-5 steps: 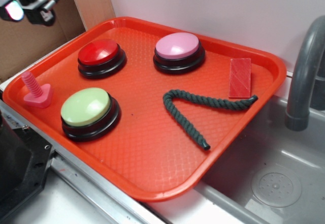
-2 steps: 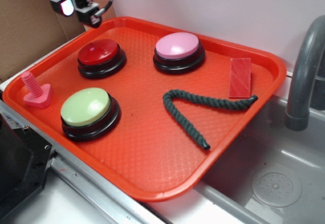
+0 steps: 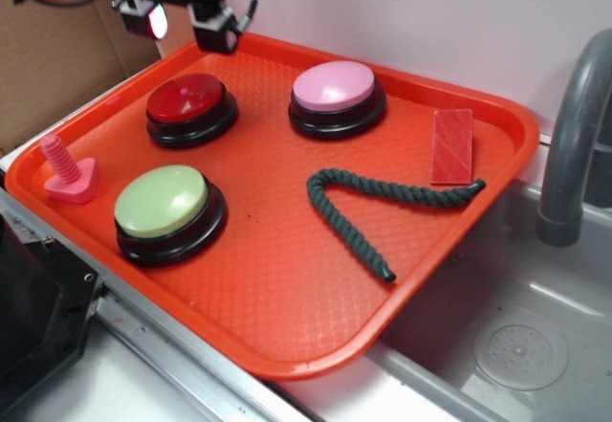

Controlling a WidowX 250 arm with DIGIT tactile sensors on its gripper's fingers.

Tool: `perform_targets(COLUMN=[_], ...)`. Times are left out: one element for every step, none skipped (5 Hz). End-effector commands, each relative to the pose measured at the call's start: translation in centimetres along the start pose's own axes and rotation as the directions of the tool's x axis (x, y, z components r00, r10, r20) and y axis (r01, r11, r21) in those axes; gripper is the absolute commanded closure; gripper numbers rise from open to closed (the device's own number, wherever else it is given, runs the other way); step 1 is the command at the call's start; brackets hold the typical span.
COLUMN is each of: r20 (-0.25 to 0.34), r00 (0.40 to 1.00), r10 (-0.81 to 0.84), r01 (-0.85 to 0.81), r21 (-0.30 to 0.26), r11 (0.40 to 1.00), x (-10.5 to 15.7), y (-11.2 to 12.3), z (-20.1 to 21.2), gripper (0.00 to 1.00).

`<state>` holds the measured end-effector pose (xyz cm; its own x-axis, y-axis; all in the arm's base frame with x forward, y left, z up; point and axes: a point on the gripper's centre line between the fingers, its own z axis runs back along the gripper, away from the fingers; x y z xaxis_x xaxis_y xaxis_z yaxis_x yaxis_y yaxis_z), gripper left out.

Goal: Push the red button.

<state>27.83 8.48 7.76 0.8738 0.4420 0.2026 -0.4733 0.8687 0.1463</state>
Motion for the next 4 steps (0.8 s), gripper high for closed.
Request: perform_targets(r20=[-0.069, -0.098, -0.139, -0.158], r00=[0.963, 0.933, 0.902, 0.887], r10=[0.261, 0.347, 0.410, 0.433], r01=[-0.265, -0.358, -0.425, -0.453], r21=[-0.065, -0.123, -0.110, -0.126], r11=[0.962, 0.926, 0.899, 0.882], x=[0.4, -0.9, -1.5, -1.4], y=[-0.1, 0.3, 0.6, 0.1], z=[-1.4, -1.6, -3.2, -4.1], gripper=[0.00, 0.00, 0.00, 0.00])
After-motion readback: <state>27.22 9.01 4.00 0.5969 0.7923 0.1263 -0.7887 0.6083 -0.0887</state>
